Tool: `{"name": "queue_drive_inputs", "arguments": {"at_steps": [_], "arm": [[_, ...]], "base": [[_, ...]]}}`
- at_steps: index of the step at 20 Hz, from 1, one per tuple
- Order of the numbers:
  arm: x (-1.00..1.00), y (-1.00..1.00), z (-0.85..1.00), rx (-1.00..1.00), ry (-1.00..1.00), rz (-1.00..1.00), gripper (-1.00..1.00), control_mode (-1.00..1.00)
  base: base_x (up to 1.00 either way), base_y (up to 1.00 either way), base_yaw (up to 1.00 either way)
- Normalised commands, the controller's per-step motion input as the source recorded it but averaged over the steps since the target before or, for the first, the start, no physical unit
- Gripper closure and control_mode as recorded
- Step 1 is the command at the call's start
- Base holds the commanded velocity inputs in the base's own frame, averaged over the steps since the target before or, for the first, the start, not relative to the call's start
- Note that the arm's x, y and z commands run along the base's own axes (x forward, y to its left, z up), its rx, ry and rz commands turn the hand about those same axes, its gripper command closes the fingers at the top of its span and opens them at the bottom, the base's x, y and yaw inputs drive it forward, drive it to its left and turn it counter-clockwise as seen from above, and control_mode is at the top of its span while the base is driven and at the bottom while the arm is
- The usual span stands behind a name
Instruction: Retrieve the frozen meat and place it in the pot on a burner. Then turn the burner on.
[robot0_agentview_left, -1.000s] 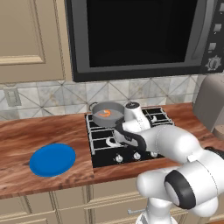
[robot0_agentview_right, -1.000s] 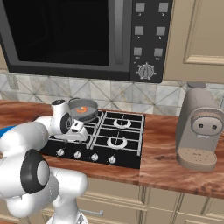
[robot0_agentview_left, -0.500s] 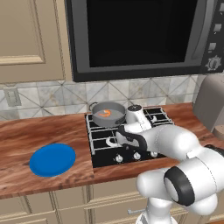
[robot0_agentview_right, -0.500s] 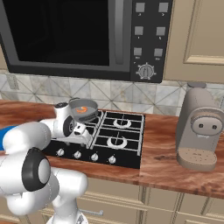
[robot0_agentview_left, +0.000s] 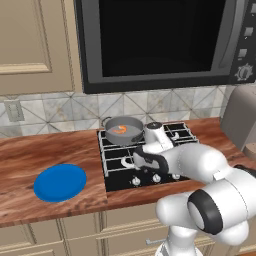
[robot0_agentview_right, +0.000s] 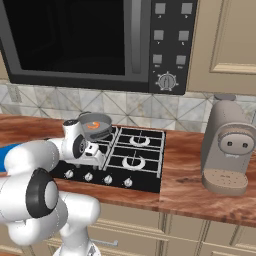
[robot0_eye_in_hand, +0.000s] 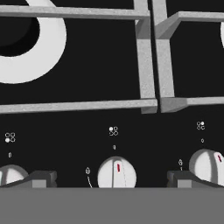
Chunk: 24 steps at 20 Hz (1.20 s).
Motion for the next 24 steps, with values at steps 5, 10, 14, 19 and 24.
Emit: {"name": "queue_drive_inputs", "arguments": {"at_steps": [5, 10, 14, 19, 24], "arm": [[-0.09, 0.0, -0.07, 0.0, 0.0, 0.0, -1.0, -1.0], [-0.02, -0.01, -0.01, 0.0, 0.0, 0.0, -1.0, -1.0], [-0.07, 0.0, 0.0, 0.0, 0.0, 0.0, -1.0, -1.0], [-0.07, 0.0, 0.0, 0.0, 0.0, 0.0, -1.0, -1.0], [-0.01, 0.0, 0.0, 0.0, 0.0, 0.0, -1.0, -1.0]], "base": [[0.0, 0.0, 0.0], [0.0, 0.0, 0.0], [0.0, 0.0, 0.0], [0.0, 0.0, 0.0], [0.0, 0.0, 0.0]]}}
